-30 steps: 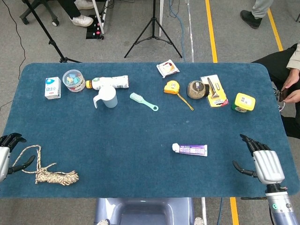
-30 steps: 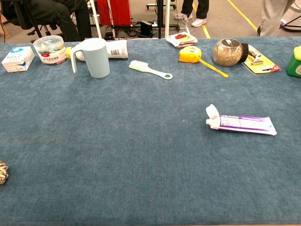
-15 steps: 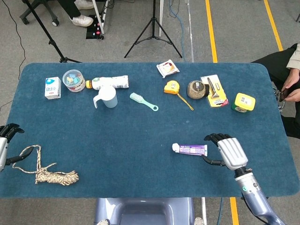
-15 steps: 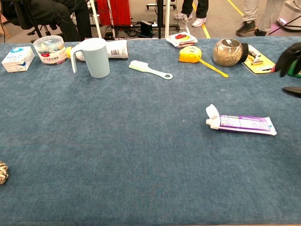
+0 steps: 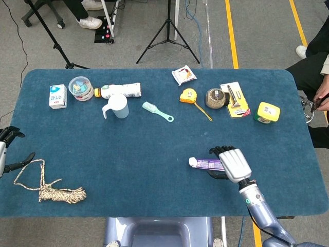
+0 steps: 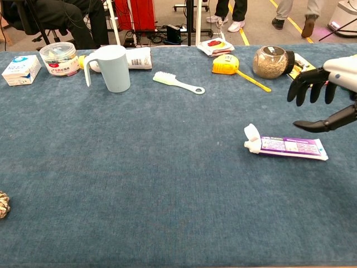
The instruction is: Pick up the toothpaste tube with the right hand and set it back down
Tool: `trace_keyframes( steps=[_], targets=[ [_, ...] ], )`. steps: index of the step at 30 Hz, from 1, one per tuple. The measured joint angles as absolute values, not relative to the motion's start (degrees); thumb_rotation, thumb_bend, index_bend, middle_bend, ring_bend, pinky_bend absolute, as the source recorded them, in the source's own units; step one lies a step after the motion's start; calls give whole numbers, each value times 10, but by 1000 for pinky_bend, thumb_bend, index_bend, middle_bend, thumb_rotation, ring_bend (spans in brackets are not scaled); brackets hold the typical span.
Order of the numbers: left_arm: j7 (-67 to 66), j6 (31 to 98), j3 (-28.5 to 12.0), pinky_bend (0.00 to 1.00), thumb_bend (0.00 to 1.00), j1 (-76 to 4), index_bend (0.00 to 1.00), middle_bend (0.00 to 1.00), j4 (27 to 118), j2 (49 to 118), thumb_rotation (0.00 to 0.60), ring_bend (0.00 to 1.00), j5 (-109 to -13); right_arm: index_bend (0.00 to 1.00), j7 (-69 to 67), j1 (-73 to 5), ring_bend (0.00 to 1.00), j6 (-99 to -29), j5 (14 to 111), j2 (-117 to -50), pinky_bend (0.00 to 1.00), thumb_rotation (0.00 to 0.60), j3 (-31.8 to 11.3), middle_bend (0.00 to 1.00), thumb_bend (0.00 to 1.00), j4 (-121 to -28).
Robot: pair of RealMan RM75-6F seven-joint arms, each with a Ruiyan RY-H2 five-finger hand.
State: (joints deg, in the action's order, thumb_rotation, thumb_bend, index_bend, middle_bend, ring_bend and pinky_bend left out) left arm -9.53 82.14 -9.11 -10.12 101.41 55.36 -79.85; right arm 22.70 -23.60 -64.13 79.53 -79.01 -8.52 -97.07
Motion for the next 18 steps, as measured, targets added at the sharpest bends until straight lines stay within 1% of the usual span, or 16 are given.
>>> trace_keyframes(
  steps=[10,18],
  targets=[
    [-87,808,-85,355,197,-104,356,297,1009,551,426,272,-790,332,314,-249,424,-647,755,-847,403,356,-83,404,340,-925],
    [-84,800,-80,355,198,-105,356,297,1006,550,426,272,-784,347,352,-258,428,-644,725,-878,403,357,-79,417,340,-894]
  ],
)
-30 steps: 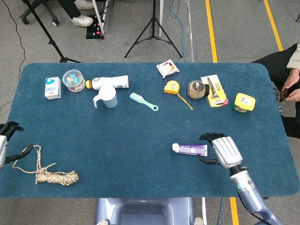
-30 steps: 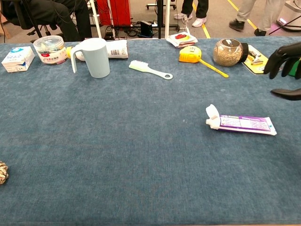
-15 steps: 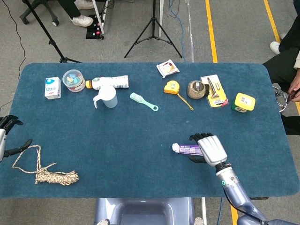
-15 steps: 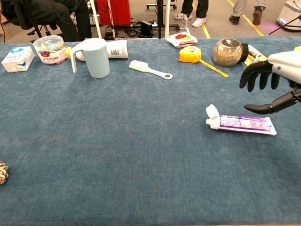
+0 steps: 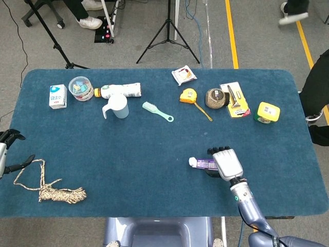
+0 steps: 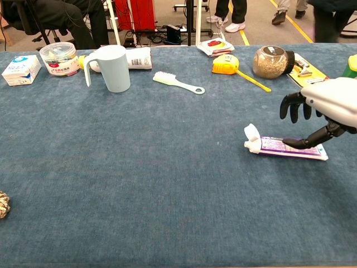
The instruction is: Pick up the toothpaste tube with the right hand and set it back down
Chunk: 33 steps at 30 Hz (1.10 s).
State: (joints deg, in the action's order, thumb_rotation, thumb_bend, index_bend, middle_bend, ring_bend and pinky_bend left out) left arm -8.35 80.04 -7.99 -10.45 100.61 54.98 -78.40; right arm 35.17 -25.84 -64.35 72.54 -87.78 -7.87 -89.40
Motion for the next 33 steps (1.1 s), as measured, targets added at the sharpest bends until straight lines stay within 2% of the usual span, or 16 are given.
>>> trace_keyframes(
  steps=[33],
  targets=[
    [-85,809,-70,354,198,-96,356,297,1016,535,425,272,-776,403,297,-277,466,-626,719,-941,404,366,-59,460,340,-775]
  ],
)
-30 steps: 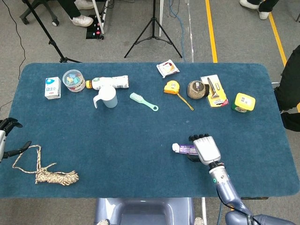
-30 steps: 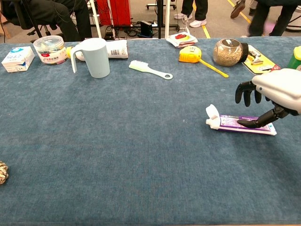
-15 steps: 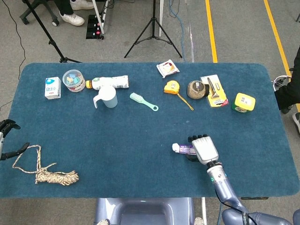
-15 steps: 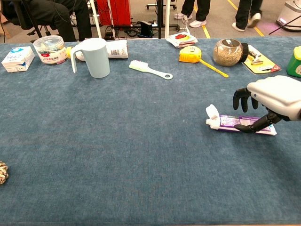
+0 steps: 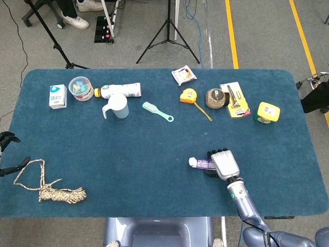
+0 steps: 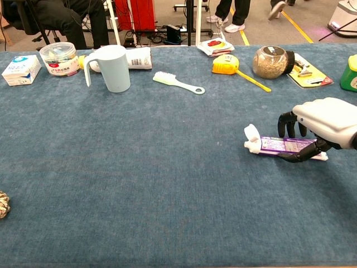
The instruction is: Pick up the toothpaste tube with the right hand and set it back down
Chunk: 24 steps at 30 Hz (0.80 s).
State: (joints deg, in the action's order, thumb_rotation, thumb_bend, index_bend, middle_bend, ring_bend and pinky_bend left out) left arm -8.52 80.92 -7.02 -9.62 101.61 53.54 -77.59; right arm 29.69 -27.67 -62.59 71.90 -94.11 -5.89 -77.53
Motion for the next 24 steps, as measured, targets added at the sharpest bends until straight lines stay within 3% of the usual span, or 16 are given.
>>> trace_keyframes(
  steps=[15,24],
  targets=[
    [-94,817,-70,355,197,-92,356,297,1028,529,425,272,-771,444,234,-287,482,-607,738,-946,421,370,-55,484,345,-734],
    [-96,823,-69,355,198,-87,356,297,1033,524,427,272,-768,535,203,-297,552,-591,737,-954,511,456,-61,551,347,-711]
  ],
)
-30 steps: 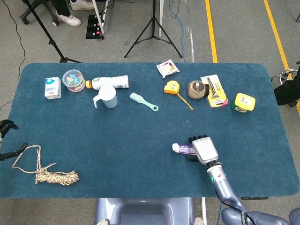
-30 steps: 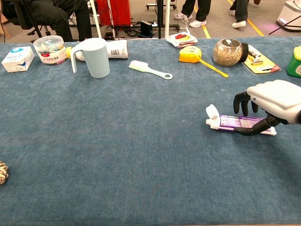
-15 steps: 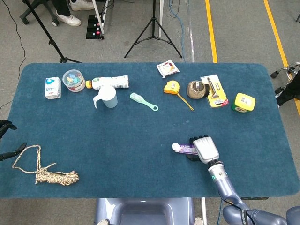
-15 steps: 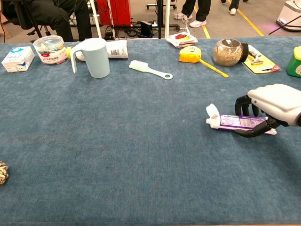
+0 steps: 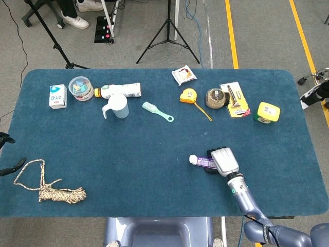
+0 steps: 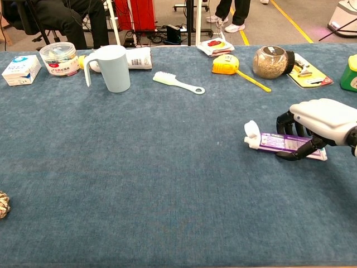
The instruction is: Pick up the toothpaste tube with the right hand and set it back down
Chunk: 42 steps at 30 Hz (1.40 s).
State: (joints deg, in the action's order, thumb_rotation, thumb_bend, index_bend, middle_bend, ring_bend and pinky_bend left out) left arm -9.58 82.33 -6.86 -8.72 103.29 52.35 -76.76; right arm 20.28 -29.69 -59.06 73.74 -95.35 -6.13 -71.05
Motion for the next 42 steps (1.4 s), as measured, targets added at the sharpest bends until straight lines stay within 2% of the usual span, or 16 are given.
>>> trace_keyframes(
  steps=[7,16,21,28,31,37,42],
  targets=[
    [-98,827,-68,355,198,-84,356,297,1037,520,428,272,-767,629,162,-302,640,-586,745,-961,609,490,-64,632,386,-690],
    [-101,832,-68,355,198,-84,356,297,1044,516,429,272,-771,724,77,-303,752,-600,777,-957,703,504,-65,728,404,-680],
    [-102,831,-68,355,197,-85,356,297,1046,516,427,272,-771,747,24,-302,815,-611,796,-947,765,535,-65,768,403,-684],
    [-103,825,-68,355,198,-89,356,297,1049,518,426,272,-773,765,-53,-303,930,-629,825,-927,939,565,-66,819,406,-698],
    [-106,821,-68,354,198,-93,356,297,1051,519,426,275,-777,771,-80,-304,974,-632,836,-919,982,570,-64,849,412,-706],
    [-103,806,-67,355,197,-104,359,297,1060,521,426,287,-789,776,-116,-309,1000,-637,855,-904,1000,578,-60,900,418,-729],
    [-100,788,-65,355,197,-117,364,297,1072,522,425,305,-802,778,-127,-313,1000,-638,863,-898,1000,582,-58,904,419,-750]
  ],
)
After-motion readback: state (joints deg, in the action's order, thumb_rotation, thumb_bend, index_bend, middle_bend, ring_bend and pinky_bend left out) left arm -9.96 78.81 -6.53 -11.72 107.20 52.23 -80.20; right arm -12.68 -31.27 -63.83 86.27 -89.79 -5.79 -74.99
